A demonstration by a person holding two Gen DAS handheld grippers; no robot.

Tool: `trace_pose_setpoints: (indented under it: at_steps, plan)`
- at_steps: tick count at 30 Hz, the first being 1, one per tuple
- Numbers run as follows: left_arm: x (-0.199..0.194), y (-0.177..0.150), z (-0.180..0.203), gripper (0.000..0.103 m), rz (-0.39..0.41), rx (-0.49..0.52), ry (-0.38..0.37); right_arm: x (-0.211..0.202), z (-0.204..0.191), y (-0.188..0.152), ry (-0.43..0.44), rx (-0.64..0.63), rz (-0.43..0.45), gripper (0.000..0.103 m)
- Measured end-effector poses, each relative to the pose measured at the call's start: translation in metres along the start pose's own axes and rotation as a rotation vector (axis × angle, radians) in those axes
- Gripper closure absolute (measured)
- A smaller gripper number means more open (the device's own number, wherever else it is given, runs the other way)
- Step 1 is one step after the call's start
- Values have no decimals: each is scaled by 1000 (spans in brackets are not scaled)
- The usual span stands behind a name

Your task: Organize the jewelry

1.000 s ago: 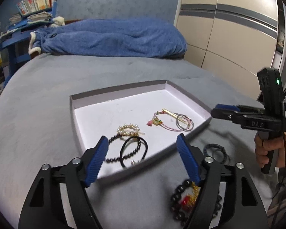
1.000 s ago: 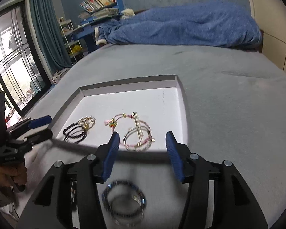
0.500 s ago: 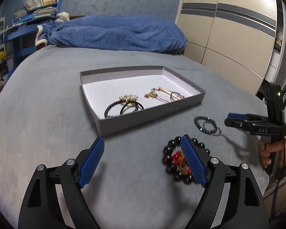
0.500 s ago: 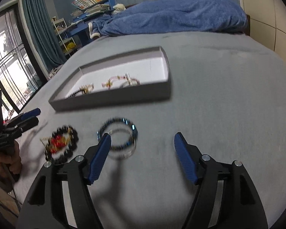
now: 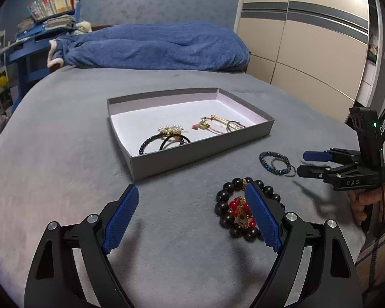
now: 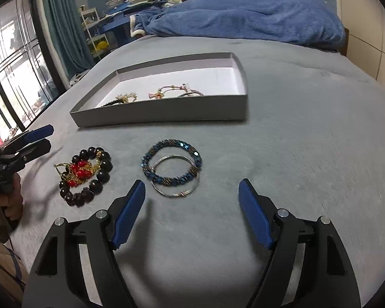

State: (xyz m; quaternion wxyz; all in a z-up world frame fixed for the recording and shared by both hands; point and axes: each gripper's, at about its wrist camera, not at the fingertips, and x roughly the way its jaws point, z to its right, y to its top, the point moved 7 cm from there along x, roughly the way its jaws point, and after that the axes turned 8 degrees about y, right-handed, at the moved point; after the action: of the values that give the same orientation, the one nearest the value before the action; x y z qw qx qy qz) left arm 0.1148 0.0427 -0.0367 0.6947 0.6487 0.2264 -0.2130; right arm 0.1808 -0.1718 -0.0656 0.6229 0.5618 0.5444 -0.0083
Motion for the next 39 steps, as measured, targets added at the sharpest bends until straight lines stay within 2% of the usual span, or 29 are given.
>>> trace_pose_setpoints:
  at_steps: [11,13,14,16,17,18,19,20,21,23,25,30,33,35,39]
  plan:
    - [3,0,-5,18,-14,-32,-7,41,-9,21,-8,-43,-77,28]
    - [1,0,-3,22,-4,-24,-19,46,-9,22,-8,-47,-90,32]
    - [-1,0,-1,27,3,-16,-32,48,-10,21,-7,-54,-96,36]
    - [-3,0,5,37,11,2,-59,50,-13,20,-3,-70,-97,52]
    - [-4,0,10,43,12,13,-74,49,-14,19,-4,-74,-91,54]
    - [-5,-1,16,48,14,32,-97,47,-14,20,-4,-73,-82,61]
    - [-7,-1,22,51,15,51,-116,44,-11,20,-6,-60,-68,75]
    - [-9,-2,29,55,14,78,-136,43,-8,20,7,-41,-64,85]
    - [-10,-4,35,57,11,100,-147,41,-6,19,17,-32,-54,89]
    - [-10,-7,48,60,0,154,-159,37,-6,20,21,-26,-41,89]
    - [-8,-11,58,68,-15,197,-160,33,-6,20,24,-19,-26,90]
    - [6,-21,68,98,-93,267,-139,17,-1,18,39,13,19,90]
    - [8,-25,71,103,-107,288,-143,6,0,20,52,27,49,91]
    - [6,-23,70,103,-100,288,-150,-2,0,22,64,37,66,96]
    - [2,-17,60,103,-77,236,-154,-16,5,27,74,61,94,96]
